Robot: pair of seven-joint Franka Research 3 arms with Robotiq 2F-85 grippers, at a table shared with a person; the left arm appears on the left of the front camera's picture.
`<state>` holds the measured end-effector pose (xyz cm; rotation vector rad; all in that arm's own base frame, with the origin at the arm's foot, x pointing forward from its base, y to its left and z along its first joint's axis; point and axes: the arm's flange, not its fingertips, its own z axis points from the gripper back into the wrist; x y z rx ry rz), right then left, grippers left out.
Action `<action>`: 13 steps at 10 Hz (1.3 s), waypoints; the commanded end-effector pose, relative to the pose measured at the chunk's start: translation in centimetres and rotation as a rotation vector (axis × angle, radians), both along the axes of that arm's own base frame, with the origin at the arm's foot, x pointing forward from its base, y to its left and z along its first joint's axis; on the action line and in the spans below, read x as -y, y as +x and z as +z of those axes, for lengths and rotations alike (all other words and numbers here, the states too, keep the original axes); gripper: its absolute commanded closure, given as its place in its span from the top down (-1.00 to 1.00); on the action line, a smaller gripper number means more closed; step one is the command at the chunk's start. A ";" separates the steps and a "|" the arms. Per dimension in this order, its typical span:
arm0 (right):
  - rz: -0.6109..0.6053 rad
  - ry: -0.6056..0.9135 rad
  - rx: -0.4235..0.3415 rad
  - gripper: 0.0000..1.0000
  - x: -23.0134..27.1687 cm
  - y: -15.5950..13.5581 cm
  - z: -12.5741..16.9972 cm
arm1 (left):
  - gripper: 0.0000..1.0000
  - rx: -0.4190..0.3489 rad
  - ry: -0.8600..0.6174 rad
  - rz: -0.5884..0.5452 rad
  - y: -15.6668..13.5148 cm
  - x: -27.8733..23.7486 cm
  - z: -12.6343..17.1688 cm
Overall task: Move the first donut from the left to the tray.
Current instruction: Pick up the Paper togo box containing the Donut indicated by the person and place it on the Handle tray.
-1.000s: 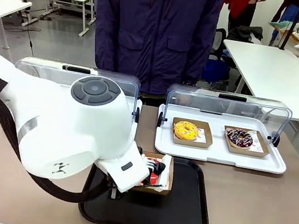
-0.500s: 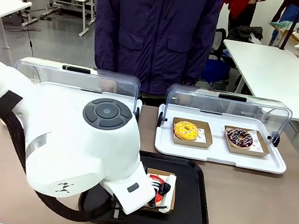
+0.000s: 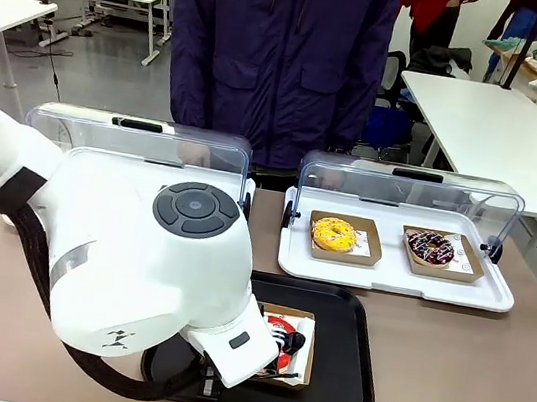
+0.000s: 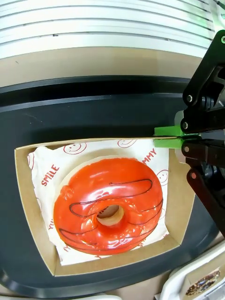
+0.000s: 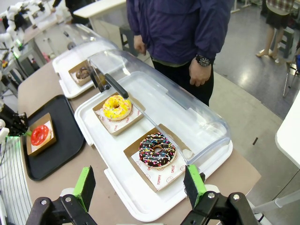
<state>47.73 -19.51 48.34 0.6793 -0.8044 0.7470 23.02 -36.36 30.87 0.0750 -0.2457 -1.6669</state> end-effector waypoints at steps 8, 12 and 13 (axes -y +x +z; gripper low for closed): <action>0.004 0.002 0.006 1.00 -0.1 -0.1 0.3 | 1.00 0.008 -0.021 0.022 0.0 -2.6 6.0; 0.004 0.002 0.006 1.00 -0.1 -0.1 0.3 | 0.89 -0.075 -0.031 -0.043 1.1 -2.6 9.2; 0.004 0.002 0.006 1.00 -0.1 -0.1 0.3 | 0.89 -0.006 -0.031 0.009 0.5 -1.9 7.6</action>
